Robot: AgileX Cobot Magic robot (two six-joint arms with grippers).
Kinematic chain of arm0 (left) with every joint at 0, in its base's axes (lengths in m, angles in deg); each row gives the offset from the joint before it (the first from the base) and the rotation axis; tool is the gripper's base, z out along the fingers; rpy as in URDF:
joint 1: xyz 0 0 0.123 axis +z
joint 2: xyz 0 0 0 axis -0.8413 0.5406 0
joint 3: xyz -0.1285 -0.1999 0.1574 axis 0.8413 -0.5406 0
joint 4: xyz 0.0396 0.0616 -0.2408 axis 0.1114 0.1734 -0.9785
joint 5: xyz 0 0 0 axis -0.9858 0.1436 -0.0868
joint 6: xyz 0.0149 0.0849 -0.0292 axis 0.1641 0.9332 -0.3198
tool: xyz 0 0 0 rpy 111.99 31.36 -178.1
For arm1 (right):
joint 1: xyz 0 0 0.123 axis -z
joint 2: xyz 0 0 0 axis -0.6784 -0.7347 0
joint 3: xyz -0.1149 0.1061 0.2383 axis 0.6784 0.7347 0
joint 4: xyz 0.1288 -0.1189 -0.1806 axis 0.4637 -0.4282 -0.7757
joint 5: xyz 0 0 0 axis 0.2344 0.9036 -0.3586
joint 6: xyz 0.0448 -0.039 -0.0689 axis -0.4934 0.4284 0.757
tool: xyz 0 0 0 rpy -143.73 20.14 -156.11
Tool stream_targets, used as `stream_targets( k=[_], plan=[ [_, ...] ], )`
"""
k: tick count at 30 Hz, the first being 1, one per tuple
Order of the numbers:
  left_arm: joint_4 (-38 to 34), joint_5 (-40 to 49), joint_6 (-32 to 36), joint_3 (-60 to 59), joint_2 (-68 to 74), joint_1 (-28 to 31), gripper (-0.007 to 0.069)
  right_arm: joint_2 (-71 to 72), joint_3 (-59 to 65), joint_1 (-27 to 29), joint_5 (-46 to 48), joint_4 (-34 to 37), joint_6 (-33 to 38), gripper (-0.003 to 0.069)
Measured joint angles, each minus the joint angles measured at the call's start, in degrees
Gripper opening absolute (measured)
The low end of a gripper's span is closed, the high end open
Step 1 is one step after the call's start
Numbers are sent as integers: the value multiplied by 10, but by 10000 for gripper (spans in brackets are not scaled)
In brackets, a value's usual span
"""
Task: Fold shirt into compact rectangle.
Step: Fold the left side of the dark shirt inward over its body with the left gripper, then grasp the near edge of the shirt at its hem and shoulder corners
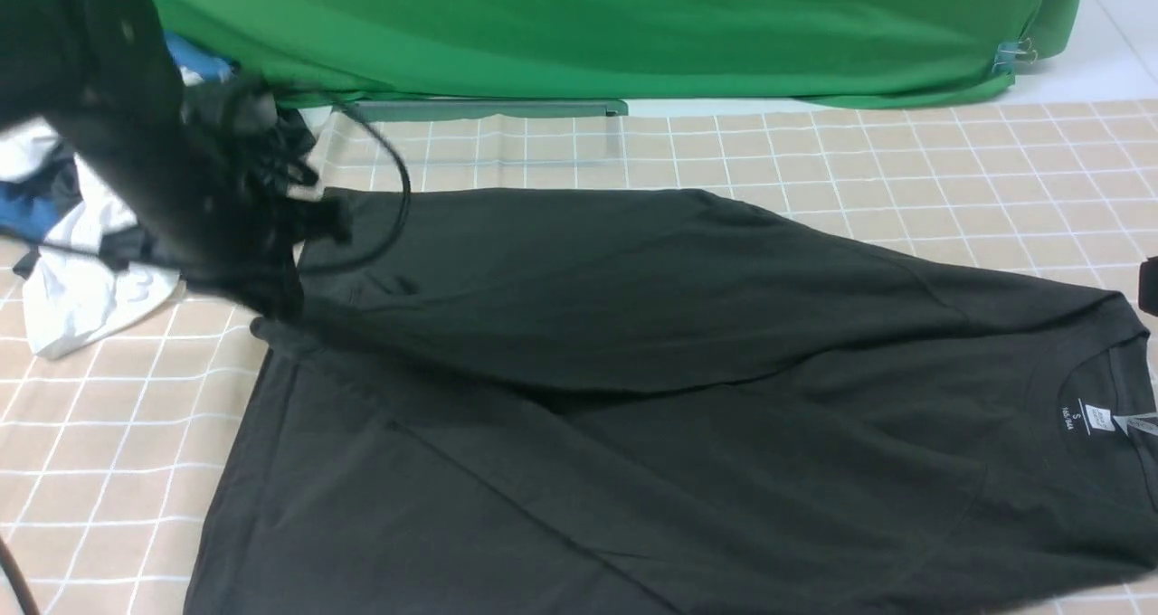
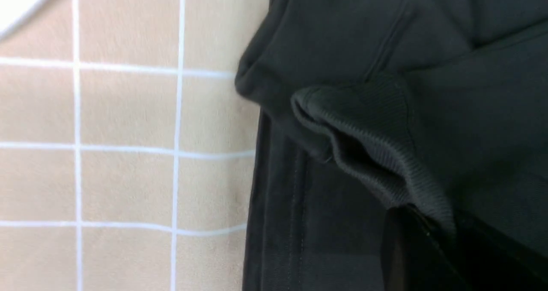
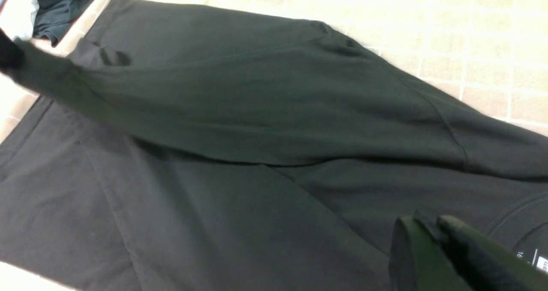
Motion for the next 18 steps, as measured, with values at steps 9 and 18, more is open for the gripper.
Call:
stream_targets(
  k=[9,18],
  plan=[
    [32,77,9,-17,15,0,406,-41,-42,0,73,-1,-24,91],
    [42,95,-8,-184,-76,0,489,-170,-125,0,228,-11,-17,91]
  ],
)
